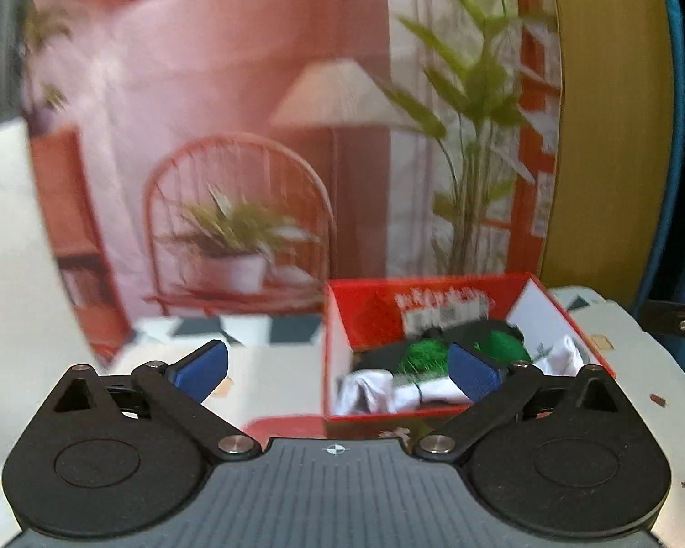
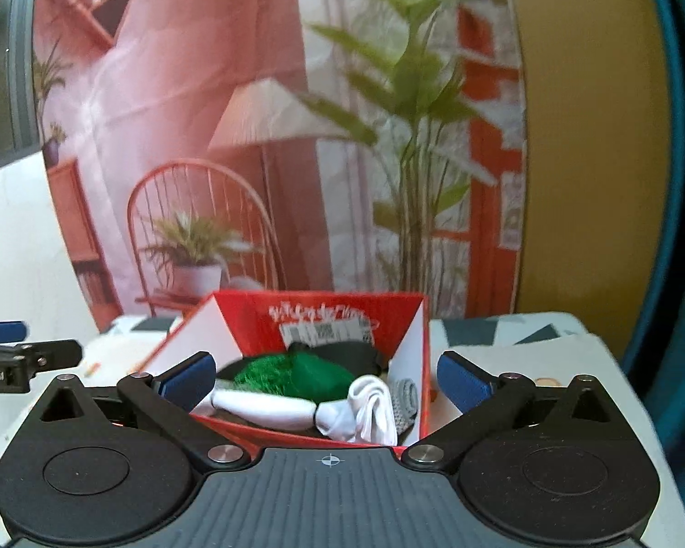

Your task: Organize soft objects

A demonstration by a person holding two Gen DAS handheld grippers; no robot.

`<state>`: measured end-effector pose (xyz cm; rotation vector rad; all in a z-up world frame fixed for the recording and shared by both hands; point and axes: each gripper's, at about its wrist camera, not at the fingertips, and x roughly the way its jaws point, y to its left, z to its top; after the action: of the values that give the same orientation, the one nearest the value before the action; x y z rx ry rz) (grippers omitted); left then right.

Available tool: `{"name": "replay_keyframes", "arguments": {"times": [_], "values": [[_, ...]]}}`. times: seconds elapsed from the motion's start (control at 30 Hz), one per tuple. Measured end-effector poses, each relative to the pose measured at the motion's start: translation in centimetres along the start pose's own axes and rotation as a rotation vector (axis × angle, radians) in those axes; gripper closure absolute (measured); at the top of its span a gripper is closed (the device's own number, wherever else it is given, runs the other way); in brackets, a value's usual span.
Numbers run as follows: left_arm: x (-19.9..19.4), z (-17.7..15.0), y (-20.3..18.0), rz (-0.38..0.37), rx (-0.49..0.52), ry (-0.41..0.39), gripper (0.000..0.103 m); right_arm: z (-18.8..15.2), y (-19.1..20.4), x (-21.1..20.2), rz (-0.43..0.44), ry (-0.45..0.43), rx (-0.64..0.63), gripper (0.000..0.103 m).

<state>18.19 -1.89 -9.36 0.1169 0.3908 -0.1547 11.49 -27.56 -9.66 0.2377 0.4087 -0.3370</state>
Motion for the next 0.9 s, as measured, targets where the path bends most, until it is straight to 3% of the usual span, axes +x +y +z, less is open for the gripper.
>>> {"name": "replay_keyframes", "arguments": {"times": [0.17,0.47,0.63,0.9], "values": [[-6.7,1.8,0.4,-0.013,-0.048,-0.087,0.000,2.0,1.6,-5.4,0.000,-0.057,0.013,0.000],[-16.4,3.5,0.1,0.060,-0.064,-0.161,0.000,4.1,5.0,-15.8,-0.017,-0.164,-0.022,0.000],[-18.1,3.6,-0.7,0.098,-0.033,-0.173,0.000,4.6,5.3,-19.2,-0.010,-0.195,0.001,0.000],[-18.2,3.4,-0.5,0.108,-0.046,-0.171,0.000,4.3,5.4,-20.1,-0.045,-0.185,-0.014,0.000]]}}
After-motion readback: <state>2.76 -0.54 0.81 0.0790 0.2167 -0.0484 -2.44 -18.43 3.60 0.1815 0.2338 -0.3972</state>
